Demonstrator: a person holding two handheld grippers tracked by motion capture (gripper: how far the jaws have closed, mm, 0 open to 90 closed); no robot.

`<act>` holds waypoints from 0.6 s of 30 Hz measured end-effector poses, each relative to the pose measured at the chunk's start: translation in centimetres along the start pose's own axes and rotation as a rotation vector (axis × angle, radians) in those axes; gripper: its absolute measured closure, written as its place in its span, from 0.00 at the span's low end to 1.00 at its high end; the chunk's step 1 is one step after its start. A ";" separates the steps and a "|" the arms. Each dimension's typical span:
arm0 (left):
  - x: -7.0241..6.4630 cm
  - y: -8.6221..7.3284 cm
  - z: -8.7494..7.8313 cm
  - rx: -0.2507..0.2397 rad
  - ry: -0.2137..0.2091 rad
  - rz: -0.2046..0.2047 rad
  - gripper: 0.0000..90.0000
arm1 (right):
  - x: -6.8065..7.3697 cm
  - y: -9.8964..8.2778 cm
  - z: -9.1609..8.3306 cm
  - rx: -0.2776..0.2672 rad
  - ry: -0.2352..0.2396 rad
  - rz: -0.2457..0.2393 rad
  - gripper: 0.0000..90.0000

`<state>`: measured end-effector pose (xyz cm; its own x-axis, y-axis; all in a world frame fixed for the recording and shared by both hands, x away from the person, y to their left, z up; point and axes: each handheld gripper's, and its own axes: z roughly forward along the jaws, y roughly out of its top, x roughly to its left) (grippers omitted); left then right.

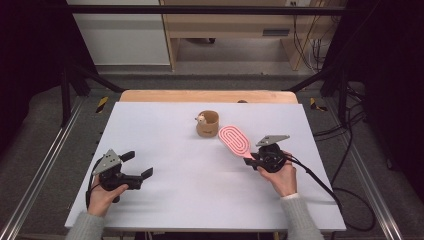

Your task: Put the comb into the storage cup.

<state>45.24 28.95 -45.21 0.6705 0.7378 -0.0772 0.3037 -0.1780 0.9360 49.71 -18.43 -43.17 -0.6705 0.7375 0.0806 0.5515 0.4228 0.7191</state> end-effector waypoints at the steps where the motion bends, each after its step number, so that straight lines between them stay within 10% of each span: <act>1: 0.0 0.0 0.0 0.000 -0.001 0.000 0.02 | 0.1 0.0 0.0 -0.004 0.003 0.000 0.77; 18: -0.6 0.3 0.2 -0.003 -0.006 -0.003 0.02 | 0.6 0.0 -0.9 -0.053 0.045 -0.005 0.77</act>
<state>45.09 28.30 -44.96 0.6736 0.7345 -0.0824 0.3037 -0.1734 0.9369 48.87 -18.50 -42.54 -0.6952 0.7108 0.1071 0.5220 0.3968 0.7551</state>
